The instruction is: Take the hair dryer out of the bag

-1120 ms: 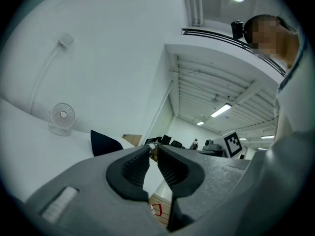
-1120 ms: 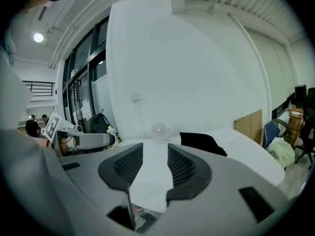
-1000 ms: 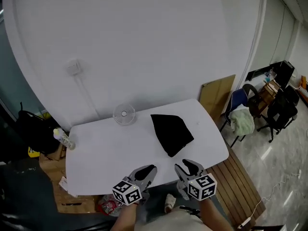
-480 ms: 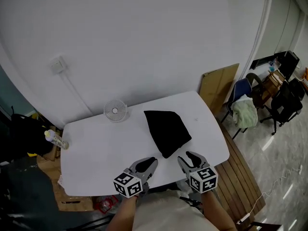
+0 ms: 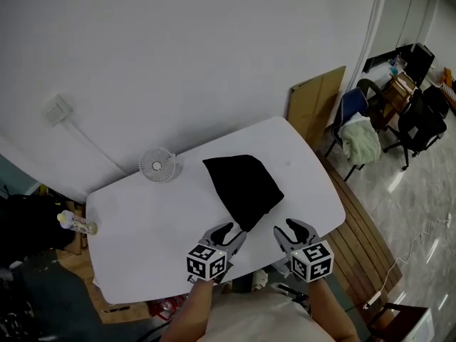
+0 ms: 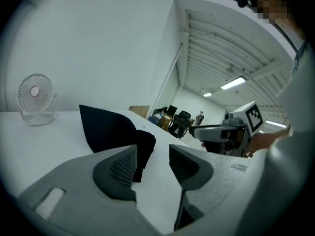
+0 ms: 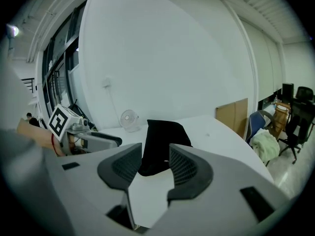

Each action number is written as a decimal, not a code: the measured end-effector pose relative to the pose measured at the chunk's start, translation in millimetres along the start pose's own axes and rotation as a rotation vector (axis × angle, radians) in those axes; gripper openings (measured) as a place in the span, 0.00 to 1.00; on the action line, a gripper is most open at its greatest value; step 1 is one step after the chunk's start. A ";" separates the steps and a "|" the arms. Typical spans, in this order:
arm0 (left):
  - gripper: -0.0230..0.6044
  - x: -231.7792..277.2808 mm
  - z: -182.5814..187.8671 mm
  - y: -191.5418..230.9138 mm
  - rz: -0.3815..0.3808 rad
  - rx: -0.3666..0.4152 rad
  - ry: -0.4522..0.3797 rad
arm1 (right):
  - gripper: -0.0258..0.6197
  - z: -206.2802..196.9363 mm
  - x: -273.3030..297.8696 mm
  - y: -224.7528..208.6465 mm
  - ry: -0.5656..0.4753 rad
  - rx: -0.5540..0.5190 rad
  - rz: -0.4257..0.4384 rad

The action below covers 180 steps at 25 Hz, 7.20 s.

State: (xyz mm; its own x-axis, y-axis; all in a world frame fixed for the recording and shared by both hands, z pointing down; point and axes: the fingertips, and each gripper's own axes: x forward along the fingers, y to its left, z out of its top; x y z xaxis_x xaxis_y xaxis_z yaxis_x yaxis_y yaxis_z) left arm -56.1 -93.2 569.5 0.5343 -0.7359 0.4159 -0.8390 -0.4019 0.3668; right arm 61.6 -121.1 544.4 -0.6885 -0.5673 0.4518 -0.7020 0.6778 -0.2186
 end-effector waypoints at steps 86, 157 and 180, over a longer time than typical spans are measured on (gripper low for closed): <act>0.38 66.2 68.8 114.4 0.029 0.045 0.276 | 0.36 -79.4 178.5 -62.6 0.526 0.025 0.003; 0.06 -208.8 -68.4 240.9 0.801 -0.649 -0.066 | 0.35 -35.7 198.5 -14.3 0.423 -0.015 -0.012; 0.06 -206.1 -74.0 242.1 0.767 -0.656 -0.064 | 0.35 -61.9 213.8 -13.3 0.473 0.060 -0.030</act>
State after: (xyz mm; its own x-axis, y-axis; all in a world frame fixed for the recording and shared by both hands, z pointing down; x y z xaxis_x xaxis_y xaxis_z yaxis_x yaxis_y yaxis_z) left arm -361.7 1.4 634.2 -0.1486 -0.7053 0.6932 -0.7212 0.5569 0.4120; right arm -65.0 -222.5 697.4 -0.5192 -0.3012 0.7998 -0.7387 0.6288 -0.2427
